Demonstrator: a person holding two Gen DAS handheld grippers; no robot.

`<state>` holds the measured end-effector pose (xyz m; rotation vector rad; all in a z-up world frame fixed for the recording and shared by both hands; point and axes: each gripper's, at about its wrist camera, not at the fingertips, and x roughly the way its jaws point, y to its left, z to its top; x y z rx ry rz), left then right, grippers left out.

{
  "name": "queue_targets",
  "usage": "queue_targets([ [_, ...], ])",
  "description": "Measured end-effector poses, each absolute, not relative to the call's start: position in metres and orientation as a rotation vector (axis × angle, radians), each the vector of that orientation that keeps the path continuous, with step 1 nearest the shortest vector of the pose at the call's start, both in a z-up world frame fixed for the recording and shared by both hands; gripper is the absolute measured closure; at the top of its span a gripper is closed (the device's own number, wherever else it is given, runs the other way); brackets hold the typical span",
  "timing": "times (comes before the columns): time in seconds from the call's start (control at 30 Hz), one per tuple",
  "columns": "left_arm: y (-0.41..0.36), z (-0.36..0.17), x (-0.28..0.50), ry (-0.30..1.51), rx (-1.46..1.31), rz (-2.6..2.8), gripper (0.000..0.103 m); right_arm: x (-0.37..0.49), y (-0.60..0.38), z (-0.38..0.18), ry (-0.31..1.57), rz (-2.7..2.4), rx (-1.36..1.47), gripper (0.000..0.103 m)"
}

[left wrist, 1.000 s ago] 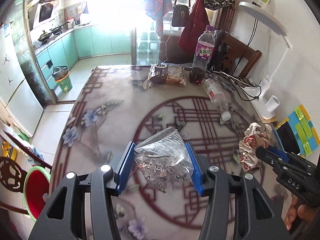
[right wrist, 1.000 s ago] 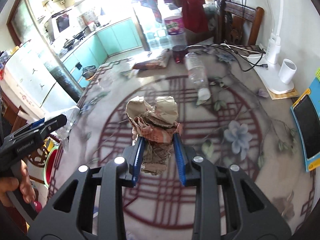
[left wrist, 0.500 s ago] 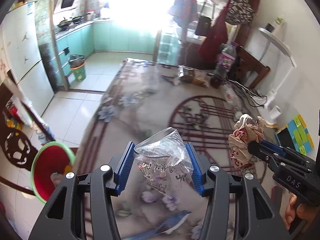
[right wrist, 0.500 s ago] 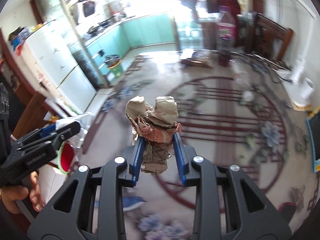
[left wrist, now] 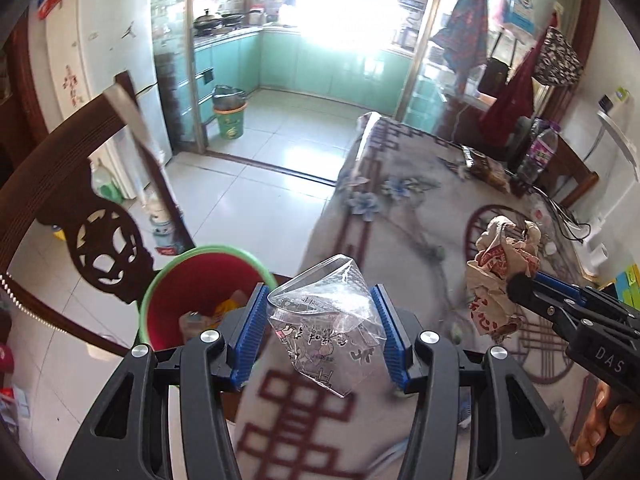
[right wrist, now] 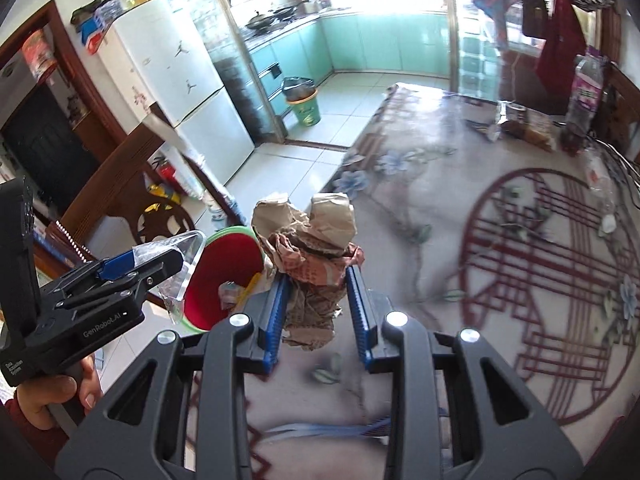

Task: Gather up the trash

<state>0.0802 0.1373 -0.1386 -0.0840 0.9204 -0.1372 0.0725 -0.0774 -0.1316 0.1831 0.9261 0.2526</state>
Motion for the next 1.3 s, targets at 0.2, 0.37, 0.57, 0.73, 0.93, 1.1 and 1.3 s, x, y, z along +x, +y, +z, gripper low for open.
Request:
queue_targets([
  [0.2, 0.193, -0.157, 0.087, 0.944, -0.117, -0.060, 0.053, 0.094, -0.014, -0.151, 0.989, 0.344, 0.175, 0.074],
  [0.37, 0.234, -0.179, 0.101, 0.981, -0.126, 0.018, 0.053, 0.113, 0.032, -0.168, 1.027, 0.404, 0.159, 0.074],
  [0.57, 0.267, -0.197, 0.119, 1.000, -0.108, 0.074, 0.053, 0.132, 0.068, -0.177, 1.060, 0.432, 0.160, 0.073],
  [0.73, 0.282, -0.207, 0.132, 1.017, -0.125, 0.085, 0.053, 0.140, 0.087, -0.183, 1.073, 0.438, 0.132, 0.073],
  [0.93, 0.286, -0.213, 0.142, 1.033, -0.131, 0.078, 0.053, 0.146, 0.097, -0.190, 1.095, 0.432, 0.123, 0.072],
  [1.1, 0.288, -0.218, 0.147, 1.045, -0.135, 0.074, 0.053, 0.149, 0.100, -0.194, 1.107, 0.428, 0.123, 0.066],
  [1.3, 0.283, -0.221, 0.150, 1.056, -0.132, 0.071, 0.053, 0.153, 0.097, -0.196, 1.109, 0.424, 0.128, 0.065],
])
